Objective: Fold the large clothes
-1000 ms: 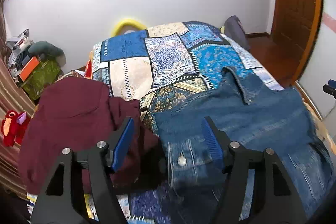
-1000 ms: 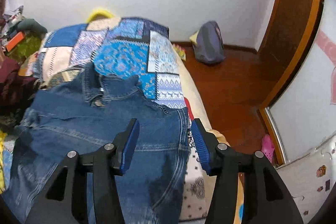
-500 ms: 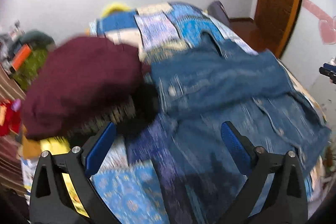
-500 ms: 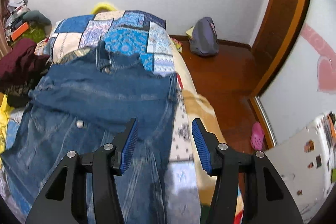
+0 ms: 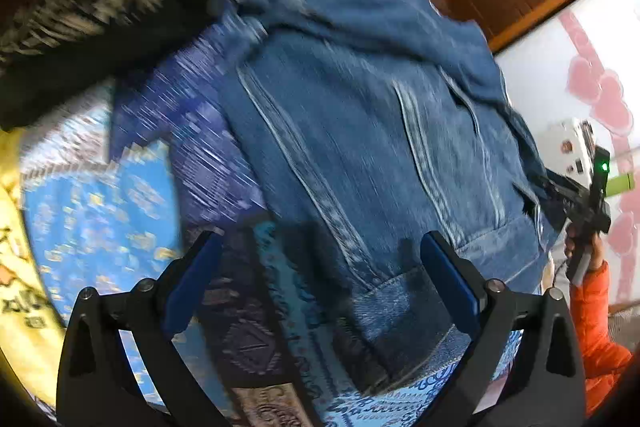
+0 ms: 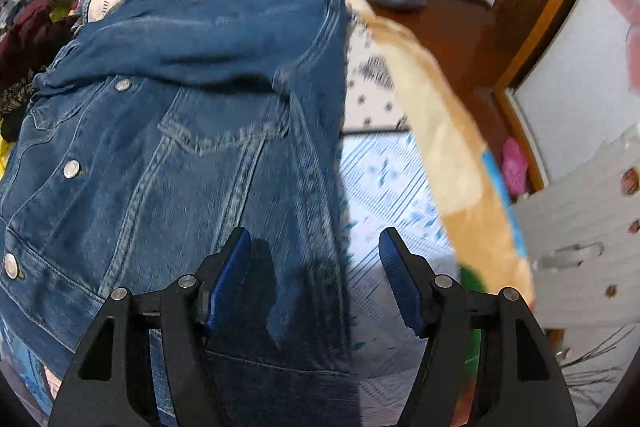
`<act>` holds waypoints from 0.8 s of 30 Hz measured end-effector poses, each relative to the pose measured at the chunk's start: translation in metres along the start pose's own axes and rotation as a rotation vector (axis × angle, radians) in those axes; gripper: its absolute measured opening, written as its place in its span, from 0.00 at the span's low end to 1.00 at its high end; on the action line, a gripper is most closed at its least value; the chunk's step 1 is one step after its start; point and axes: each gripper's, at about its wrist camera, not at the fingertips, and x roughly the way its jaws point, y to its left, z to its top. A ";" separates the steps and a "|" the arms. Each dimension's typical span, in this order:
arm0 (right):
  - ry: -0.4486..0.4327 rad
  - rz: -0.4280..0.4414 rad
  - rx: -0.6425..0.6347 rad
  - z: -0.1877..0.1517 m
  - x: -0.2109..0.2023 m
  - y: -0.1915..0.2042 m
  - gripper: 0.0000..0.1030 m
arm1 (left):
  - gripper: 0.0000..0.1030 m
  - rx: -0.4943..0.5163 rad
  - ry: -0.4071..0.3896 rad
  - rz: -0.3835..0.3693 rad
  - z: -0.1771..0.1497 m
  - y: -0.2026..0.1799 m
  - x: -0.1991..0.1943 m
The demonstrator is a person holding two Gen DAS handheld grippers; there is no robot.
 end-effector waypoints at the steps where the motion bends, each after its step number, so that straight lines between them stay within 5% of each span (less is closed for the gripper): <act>1: -0.003 0.014 0.009 0.000 0.000 0.000 0.61 | 0.98 0.004 0.009 0.006 -0.001 -0.002 0.005; 4: -0.015 0.042 0.019 -0.001 0.000 -0.002 0.57 | 0.96 -0.013 0.008 -0.028 -0.005 -0.008 0.013; 8: 0.006 0.171 0.073 0.001 0.005 -0.006 0.30 | 0.80 0.017 -0.032 -0.063 -0.004 -0.016 0.012; 10: 0.010 0.172 0.067 0.003 0.008 -0.003 0.13 | 0.58 0.040 -0.058 -0.066 -0.004 -0.022 0.008; 14: -0.037 0.209 0.059 0.014 -0.007 0.002 0.10 | 0.15 0.059 -0.101 -0.037 0.001 -0.031 -0.002; 24: -0.243 0.199 -0.032 0.081 -0.062 0.017 0.09 | 0.07 0.099 -0.303 -0.068 0.047 -0.056 -0.067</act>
